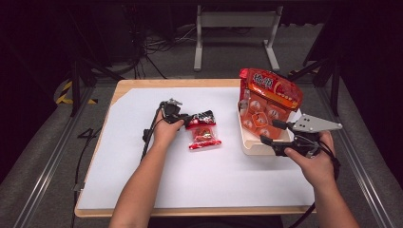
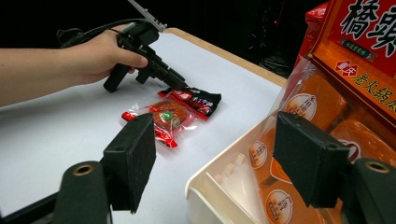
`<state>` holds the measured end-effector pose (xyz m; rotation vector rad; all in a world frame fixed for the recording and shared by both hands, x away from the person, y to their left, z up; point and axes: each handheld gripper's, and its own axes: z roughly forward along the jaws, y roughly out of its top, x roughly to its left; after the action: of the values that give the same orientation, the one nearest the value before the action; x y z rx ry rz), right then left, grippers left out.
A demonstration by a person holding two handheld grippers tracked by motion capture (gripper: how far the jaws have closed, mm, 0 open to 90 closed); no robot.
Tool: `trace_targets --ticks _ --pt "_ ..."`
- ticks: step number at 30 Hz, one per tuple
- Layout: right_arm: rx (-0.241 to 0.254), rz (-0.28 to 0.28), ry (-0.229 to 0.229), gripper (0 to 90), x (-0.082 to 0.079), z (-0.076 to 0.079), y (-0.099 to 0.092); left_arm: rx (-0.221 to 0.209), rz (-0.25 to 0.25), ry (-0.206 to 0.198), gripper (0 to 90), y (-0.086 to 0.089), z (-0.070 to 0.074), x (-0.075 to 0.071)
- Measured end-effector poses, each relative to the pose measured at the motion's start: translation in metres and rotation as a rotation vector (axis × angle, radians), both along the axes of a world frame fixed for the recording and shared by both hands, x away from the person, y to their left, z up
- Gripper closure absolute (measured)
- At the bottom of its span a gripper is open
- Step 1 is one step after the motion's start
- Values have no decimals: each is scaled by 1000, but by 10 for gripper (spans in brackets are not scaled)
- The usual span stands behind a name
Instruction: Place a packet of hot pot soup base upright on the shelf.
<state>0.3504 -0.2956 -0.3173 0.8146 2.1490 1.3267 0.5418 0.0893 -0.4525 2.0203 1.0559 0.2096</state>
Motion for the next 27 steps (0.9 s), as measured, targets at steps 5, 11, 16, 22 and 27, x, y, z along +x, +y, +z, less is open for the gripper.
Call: trace_targets --ticks 5,11,16,22,27 --pt "-3 -1 1 304 1 -1 0 -4 0 -2 851 -1 1 -1" --pt "-5 -3 1 305 1 -1 0 -6 -16 -15 900 -2 3 -3" --pt "-6 -3 1 308 1 -2 0 -14 -19 -38 900 0 10 -7" --pt "-6 -2 4 321 2 -2 1 -110 -18 -71 900 6 30 -18" --pt "2 -1 6 334 2 -1 2 -143 -39 -105 900 9 44 -28"
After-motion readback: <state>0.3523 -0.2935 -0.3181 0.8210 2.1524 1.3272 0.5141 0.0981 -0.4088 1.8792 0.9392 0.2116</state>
